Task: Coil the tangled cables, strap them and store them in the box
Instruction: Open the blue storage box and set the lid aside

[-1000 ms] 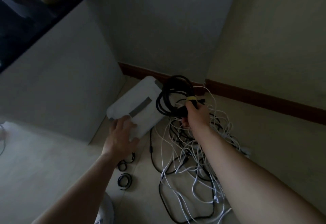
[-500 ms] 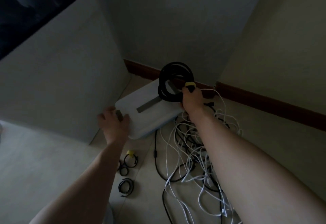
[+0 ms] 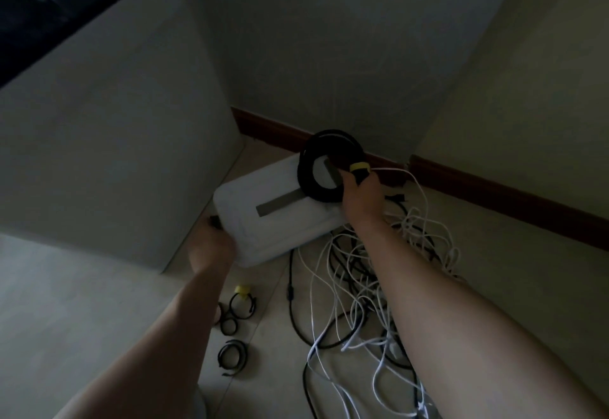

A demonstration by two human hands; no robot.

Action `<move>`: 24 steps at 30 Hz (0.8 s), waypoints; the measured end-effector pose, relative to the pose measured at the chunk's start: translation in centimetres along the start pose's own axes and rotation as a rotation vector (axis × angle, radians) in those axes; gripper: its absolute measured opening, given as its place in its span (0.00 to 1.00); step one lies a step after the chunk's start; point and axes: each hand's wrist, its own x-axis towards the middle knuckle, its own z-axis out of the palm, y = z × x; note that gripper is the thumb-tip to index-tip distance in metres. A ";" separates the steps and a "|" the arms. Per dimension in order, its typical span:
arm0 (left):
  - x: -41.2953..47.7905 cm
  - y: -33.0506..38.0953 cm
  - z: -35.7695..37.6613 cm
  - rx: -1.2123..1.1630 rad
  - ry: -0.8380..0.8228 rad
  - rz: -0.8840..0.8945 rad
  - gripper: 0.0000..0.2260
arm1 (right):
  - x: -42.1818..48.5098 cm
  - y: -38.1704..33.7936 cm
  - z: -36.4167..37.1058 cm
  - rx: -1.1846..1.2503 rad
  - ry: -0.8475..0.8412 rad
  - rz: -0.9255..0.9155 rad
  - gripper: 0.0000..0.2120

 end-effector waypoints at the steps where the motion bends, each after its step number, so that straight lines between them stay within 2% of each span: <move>1: -0.2 0.5 -0.3 0.020 0.043 -0.009 0.14 | -0.4 0.4 -0.1 -0.004 0.007 0.018 0.17; 2: -0.6 1.2 -0.5 0.060 0.112 0.053 0.17 | -0.9 0.8 -0.3 -0.004 0.011 0.046 0.15; 4: -2.5 3.3 -0.4 0.221 0.212 0.385 0.17 | -2.0 1.9 -0.2 0.036 0.025 0.121 0.17; 6: -5.1 5.7 0.8 0.302 0.148 0.744 0.12 | -3.5 3.1 -0.1 0.141 0.037 0.223 0.18; 7: -6.3 6.5 1.7 0.302 0.073 0.835 0.12 | -4.4 3.7 0.0 0.188 0.043 0.277 0.17; 10: -9.4 7.0 4.0 0.330 -0.177 0.773 0.25 | -6.5 5.2 -0.4 0.267 0.083 0.426 0.17; 13: -11.1 5.9 5.4 0.471 -0.254 0.757 0.32 | -6.5 6.1 -2.5 0.262 0.210 0.453 0.21; 16: -12.5 5.3 5.7 0.604 -0.242 0.817 0.31 | -5.9 6.5 -5.1 0.268 0.236 0.488 0.21; 18: -13.5 5.4 5.8 0.649 -0.184 0.845 0.29 | -5.7 6.3 -6.2 0.315 0.232 0.475 0.16; 21: -14.4 5.0 6.5 0.582 -0.186 0.851 0.23 | -5.4 5.8 -6.9 0.318 0.206 0.447 0.14; 24: -15.6 4.6 7.0 0.449 -0.185 0.763 0.25 | -5.2 5.1 -7.2 0.328 0.182 0.448 0.13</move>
